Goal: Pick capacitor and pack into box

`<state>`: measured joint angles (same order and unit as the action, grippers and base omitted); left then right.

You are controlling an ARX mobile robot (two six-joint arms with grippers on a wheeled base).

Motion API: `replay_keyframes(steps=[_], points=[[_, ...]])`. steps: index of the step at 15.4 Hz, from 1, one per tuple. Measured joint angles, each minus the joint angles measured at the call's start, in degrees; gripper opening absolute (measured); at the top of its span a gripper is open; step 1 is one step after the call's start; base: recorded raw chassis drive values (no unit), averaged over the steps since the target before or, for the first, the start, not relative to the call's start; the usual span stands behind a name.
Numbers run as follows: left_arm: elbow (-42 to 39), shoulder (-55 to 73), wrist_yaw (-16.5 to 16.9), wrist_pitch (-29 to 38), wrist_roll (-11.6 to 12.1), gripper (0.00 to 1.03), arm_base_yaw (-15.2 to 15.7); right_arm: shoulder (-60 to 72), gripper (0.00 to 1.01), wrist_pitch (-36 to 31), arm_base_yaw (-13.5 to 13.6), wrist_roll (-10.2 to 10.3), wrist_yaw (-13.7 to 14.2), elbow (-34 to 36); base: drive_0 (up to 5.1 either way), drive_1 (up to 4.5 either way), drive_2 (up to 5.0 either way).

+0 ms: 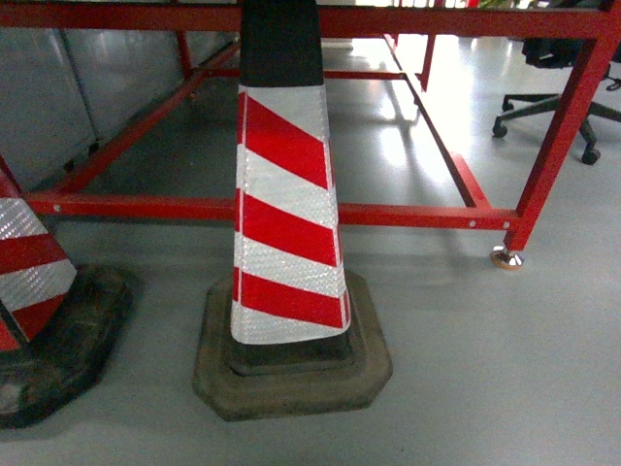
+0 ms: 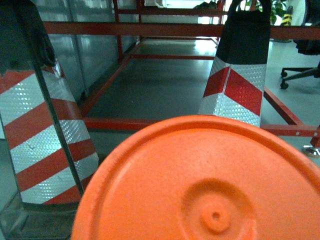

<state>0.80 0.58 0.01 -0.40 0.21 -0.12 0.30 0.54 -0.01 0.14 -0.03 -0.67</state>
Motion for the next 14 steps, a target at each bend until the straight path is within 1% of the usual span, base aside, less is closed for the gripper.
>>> replay_keyframes(steps=[14], points=[[0.0, 0.0, -0.1, 0.0, -0.1, 0.42, 0.0, 0.0, 0.98, -0.2, 0.0, 0.0, 0.0, 0.0, 0.0, 0.00, 0.0]])
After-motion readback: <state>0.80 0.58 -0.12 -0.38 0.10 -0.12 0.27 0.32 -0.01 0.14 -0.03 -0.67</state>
